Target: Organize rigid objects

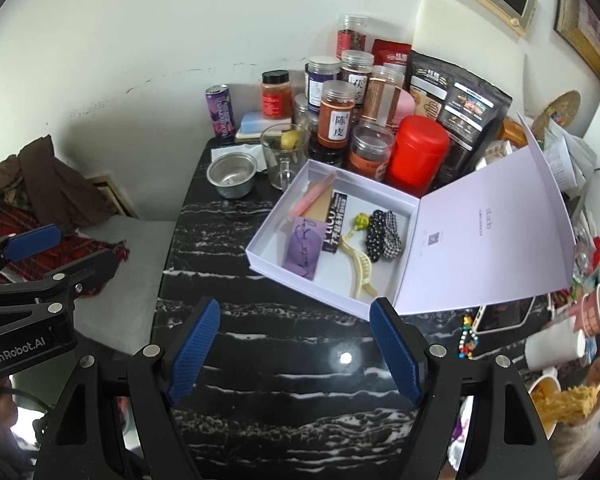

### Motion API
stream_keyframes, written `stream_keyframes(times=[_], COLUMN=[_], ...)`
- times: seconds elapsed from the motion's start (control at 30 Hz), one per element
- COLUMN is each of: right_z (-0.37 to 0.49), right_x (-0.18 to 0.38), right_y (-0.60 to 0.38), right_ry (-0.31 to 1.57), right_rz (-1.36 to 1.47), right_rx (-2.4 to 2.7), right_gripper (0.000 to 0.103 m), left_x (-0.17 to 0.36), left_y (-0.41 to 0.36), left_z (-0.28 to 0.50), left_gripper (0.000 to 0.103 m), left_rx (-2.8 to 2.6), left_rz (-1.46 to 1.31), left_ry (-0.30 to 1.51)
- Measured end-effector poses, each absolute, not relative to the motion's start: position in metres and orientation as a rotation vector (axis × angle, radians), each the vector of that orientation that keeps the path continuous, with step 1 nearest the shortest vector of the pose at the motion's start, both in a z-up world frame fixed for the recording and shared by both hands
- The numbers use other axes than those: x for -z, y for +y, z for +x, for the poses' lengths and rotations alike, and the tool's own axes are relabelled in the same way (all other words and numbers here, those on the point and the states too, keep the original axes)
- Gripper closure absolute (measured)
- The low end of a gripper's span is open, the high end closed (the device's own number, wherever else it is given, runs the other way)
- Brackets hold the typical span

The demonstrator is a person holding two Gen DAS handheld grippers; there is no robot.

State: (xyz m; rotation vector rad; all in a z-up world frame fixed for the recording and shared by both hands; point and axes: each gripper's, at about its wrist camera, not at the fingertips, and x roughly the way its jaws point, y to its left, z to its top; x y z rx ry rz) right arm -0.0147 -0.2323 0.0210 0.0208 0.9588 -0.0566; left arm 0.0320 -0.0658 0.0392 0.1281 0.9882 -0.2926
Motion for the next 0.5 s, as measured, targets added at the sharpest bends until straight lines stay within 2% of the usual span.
stream_keyframes(times=[0.5], right_z=[-0.0137], right_x=[-0.0190], right_y=[-0.2333], right_ry=[0.965], right_rz=[0.016], right_rx=[0.054], right_gripper=[0.025], left_x=[-0.0382], left_y=[-0.0649], left_z=[0.0341], left_gripper=[0.023], left_rx=[0.293], left_rz=[0.124], left_ry=[1.003])
